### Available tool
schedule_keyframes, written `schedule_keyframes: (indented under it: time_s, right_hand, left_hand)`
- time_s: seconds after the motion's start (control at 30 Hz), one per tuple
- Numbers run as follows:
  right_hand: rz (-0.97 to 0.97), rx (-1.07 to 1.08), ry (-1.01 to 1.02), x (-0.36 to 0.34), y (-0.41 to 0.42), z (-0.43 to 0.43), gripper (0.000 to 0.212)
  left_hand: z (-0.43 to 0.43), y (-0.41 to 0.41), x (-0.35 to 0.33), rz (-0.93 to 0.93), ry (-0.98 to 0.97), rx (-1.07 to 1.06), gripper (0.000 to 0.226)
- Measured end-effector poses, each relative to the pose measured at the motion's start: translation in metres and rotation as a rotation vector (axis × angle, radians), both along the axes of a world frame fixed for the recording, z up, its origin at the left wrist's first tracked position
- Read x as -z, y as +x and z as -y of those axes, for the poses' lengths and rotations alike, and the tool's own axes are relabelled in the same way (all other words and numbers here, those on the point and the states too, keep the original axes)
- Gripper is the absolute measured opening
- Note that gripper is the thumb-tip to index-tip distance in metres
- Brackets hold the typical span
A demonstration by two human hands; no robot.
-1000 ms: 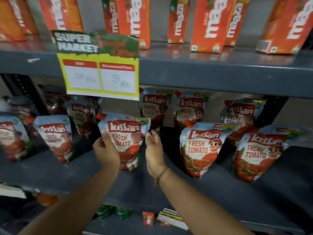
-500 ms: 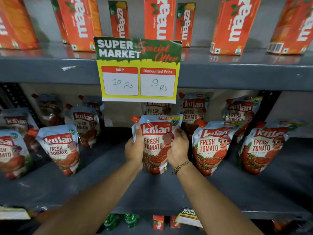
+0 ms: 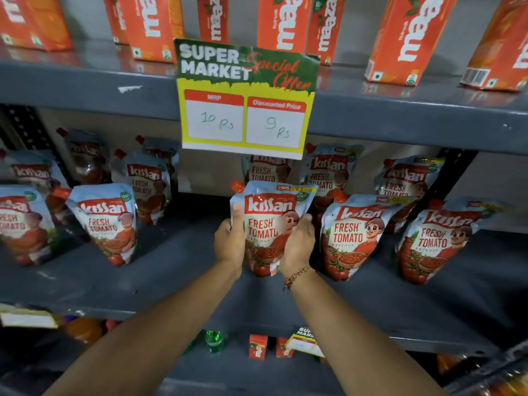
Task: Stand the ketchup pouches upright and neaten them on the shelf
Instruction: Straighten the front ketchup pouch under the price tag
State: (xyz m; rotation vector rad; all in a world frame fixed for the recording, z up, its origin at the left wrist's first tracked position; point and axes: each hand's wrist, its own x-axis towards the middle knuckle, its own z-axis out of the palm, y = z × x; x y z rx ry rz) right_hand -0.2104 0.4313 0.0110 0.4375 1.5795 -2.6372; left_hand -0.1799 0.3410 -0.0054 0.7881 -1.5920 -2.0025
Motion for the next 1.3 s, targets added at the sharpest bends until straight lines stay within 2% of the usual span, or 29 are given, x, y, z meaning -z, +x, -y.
schedule_keyframes:
  time_s: [0.1,0.17,0.23,0.3,0.4,0.47,0.57,0.63,0.67,0.7,0.8,0.83,0.93,1.0,1.07,1.13,1.17,1.23,1.3]
  right_hand:
    - [0.160,0.226,0.296,0.026,0.027,0.017,0.046]
    - [0.102,0.278,0.362,0.041,0.048,0.035,0.043]
    - [-0.023,0.125,0.300,0.050,0.067,0.062,0.030]
    - [-0.096,-0.063,0.243,0.053,0.080,0.092,0.032]
    - [-0.232,-0.317,0.355,0.042,0.084,0.146,0.026]
    - [-0.289,-0.461,0.400,0.031,0.084,0.182,0.010]
    - [-0.277,-0.573,0.280,0.031,0.081,0.211,0.014]
    - [-0.230,-0.572,0.280,0.043,0.078,0.213,0.024]
    - [-0.208,-0.522,0.273,0.035,0.090,0.268,0.027]
    - [-0.174,-0.487,0.261,0.037,0.095,0.280,0.027]
    - [-0.172,-0.407,0.274,0.032,0.092,0.272,0.019]
    - [-0.181,-0.367,0.270,0.037,0.089,0.270,0.016]
    - [-0.172,-0.276,0.317,0.041,0.091,0.275,0.014]
    - [-0.164,-0.245,0.355,0.046,0.091,0.278,0.014]
    - [-0.150,-0.134,0.451,0.050,0.098,0.283,0.026]
    - [-0.119,0.080,0.543,0.055,0.110,0.289,0.051]
    - [-0.121,0.157,0.543,0.058,0.119,0.292,0.051]
    - [-0.135,0.089,0.458,0.058,0.141,0.303,0.028]
    - [-0.184,-0.136,0.386,0.058,0.155,0.324,0.024]
  left_hand:
    - [0.011,0.019,0.010,0.014,-0.011,-0.169,0.053]
    - [0.030,0.030,0.019,0.042,0.015,-0.343,0.048]
    - [0.056,0.044,0.025,0.069,0.023,-0.499,0.043]
    - [0.087,0.055,0.030,0.066,-0.032,-0.623,0.041]
    - [0.139,0.066,0.022,0.115,-0.004,-0.747,0.046]
    - [0.170,0.072,0.015,0.115,0.026,-0.731,0.058]
    - [0.184,0.077,0.015,0.122,0.005,-0.564,0.064]
    - [0.184,0.082,0.021,-0.012,0.047,-0.385,0.056]
    - [0.245,0.085,0.017,-0.056,0.061,-0.289,0.053]
    - [0.259,0.087,0.016,-0.052,0.033,-0.238,0.055]
    - [0.263,0.078,0.019,-0.065,0.076,-0.129,0.075]
    - [0.258,0.079,0.018,-0.067,0.092,-0.099,0.075]
    - [0.258,0.077,0.015,-0.058,0.103,-0.038,0.052]
    - [0.259,0.079,0.012,-0.066,0.113,-0.004,0.049]
    - [0.261,0.083,0.014,-0.067,0.119,0.003,0.048]
    - [0.262,0.092,0.013,-0.030,0.066,-0.047,0.042]
    - [0.263,0.099,0.013,0.004,0.016,-0.107,0.040]
    - [0.276,0.117,0.017,-0.018,-0.083,-0.294,0.035]
    - [0.301,0.132,0.024,-0.088,-0.170,-0.484,0.042]
